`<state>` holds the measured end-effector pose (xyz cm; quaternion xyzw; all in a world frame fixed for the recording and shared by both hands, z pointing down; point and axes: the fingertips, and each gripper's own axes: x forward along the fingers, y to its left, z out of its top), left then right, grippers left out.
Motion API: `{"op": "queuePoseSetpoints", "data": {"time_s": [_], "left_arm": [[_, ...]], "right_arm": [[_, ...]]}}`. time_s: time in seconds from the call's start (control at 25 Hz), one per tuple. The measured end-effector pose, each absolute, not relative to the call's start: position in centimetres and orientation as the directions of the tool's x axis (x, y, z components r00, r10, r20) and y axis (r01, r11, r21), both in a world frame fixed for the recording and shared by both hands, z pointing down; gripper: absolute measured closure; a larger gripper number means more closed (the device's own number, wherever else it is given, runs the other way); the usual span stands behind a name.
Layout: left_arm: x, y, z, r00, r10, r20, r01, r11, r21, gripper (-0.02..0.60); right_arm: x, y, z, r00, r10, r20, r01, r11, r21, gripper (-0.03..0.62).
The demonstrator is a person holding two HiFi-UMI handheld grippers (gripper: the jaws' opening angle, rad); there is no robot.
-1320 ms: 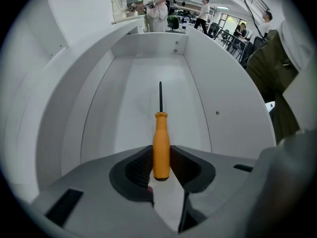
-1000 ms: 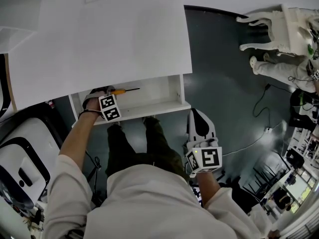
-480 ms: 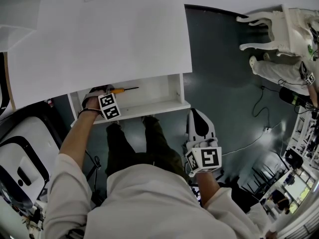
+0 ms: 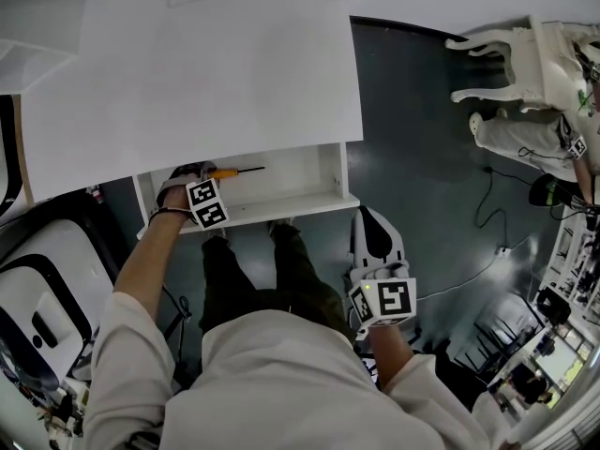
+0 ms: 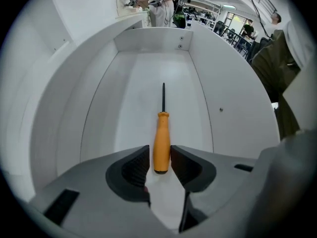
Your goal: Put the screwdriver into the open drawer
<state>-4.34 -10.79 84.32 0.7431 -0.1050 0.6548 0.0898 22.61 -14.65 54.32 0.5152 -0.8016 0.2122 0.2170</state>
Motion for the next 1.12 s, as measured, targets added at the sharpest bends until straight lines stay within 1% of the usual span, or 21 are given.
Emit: {"op": "queuePoseSetpoints", "data": {"time_s": [0.2,0.32,0.48,0.68,0.76,0.96,1.12], "left_arm": [[-4.5,-11.2,82.4,0.146,-0.080,0.986,-0.327,-0.945,-0.028,0.460],[-4.6,-11.4,80.6,0.173,-0.126,0.977,-0.377,-0.925,-0.052,0.460],[-4.7,-11.8,76.9,0.227,-0.188,0.956,-0.482,-0.875,-0.058,0.460],[-4.6,-12.7,70.6,0.316,-0.308,0.898,-0.619,-0.784,-0.051,0.466],[-4.8,-13.4,68.0,0.346,-0.370,0.862,-0.673,-0.738,-0.046,0.500],[-5.7,-14.1,61.9,0.385,-0.531,0.755,-0.781,-0.623,-0.039,0.556],[-6.1,-13.8,56.4,0.409,-0.643,0.647,-0.843,-0.538,-0.001,0.575]], "right_arm": [[21.8,-14.9,53.3,-0.395,-0.743,0.540,-0.910,0.397,-0.119,0.589],[21.2,-15.0,52.4,-0.412,-0.749,0.520,-0.903,0.412,-0.122,0.589],[20.0,-15.4,50.8,-0.441,-0.756,0.484,-0.890,0.438,-0.126,0.589],[18.4,-15.9,48.2,-0.474,-0.764,0.439,-0.874,0.471,-0.124,0.590],[17.7,-16.3,47.2,-0.488,-0.770,0.412,-0.867,0.484,-0.121,0.591],[16.3,-16.6,45.3,-0.515,-0.777,0.363,-0.852,0.511,-0.114,0.591],[15.3,-16.2,43.8,-0.536,-0.775,0.334,-0.839,0.532,-0.111,0.590]]}}
